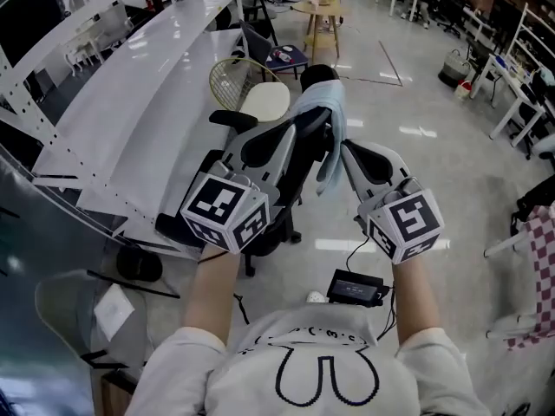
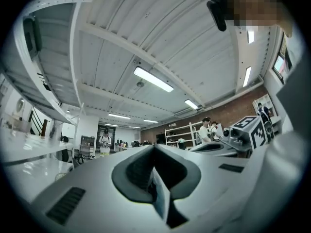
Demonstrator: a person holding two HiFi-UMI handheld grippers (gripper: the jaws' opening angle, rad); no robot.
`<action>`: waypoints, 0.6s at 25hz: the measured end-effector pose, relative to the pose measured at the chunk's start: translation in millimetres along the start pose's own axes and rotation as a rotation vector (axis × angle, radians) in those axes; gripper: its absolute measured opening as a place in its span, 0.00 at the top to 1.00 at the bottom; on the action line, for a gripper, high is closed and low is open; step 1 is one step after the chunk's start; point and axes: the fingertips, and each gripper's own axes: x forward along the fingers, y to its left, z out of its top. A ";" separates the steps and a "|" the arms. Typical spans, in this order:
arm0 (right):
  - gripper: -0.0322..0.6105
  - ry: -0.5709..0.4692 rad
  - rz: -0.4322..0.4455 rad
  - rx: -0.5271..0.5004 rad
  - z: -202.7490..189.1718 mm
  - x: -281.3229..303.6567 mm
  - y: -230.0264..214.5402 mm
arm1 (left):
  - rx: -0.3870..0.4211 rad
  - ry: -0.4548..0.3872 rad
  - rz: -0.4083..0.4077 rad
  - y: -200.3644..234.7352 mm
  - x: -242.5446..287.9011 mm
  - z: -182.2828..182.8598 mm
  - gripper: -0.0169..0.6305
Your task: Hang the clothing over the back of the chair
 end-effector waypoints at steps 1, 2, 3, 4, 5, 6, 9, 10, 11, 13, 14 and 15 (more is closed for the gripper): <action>0.95 -0.002 -0.016 0.002 0.8 -2.5 2.3 | -0.027 -0.012 0.004 -2.0 -2.7 -0.9 0.99; 0.95 -0.006 -0.032 0.011 1.5 -5.6 4.1 | -0.046 -0.021 0.009 -4.3 -5.0 -1.9 0.99; 0.95 -0.012 -0.047 0.026 1.8 -9.1 5.7 | -0.057 -0.027 0.017 -6.6 -7.3 -3.2 0.99; 0.95 -0.017 -0.061 0.048 1.3 -13.0 7.7 | -0.059 -0.030 0.027 -8.6 -9.8 -4.7 0.99; 0.95 -0.022 -0.074 0.073 -0.2 -17.3 10.0 | -0.053 -0.032 0.041 -10.2 -12.3 -6.3 0.99; 0.95 -0.024 -0.085 0.096 -2.6 -22.0 12.5 | -0.039 -0.032 0.056 -11.8 -14.8 -7.8 0.99; 0.95 -0.009 -0.110 0.118 -11.8 -37.4 20.5 | 0.050 -0.014 0.104 -19.7 -21.4 -16.0 0.99; 0.95 0.002 -0.117 0.112 -14.9 -41.9 22.9 | 0.079 -0.003 0.111 -24.5 -23.5 -20.3 0.99; 0.95 0.012 -0.122 0.106 -17.2 -45.5 24.9 | 0.101 0.007 0.108 -30.2 -25.4 -24.6 0.99; 0.95 0.017 -0.126 0.101 -17.9 -49.6 27.4 | 0.124 0.022 0.088 -41.3 -26.6 -31.5 0.99; 0.95 0.013 -0.126 0.100 -16.6 -50.6 27.9 | 0.128 0.028 0.077 -46.4 -25.9 -33.9 0.99; 0.95 0.008 -0.127 0.099 -15.0 -51.4 28.0 | 0.135 0.031 0.066 -51.3 -24.7 -35.0 0.99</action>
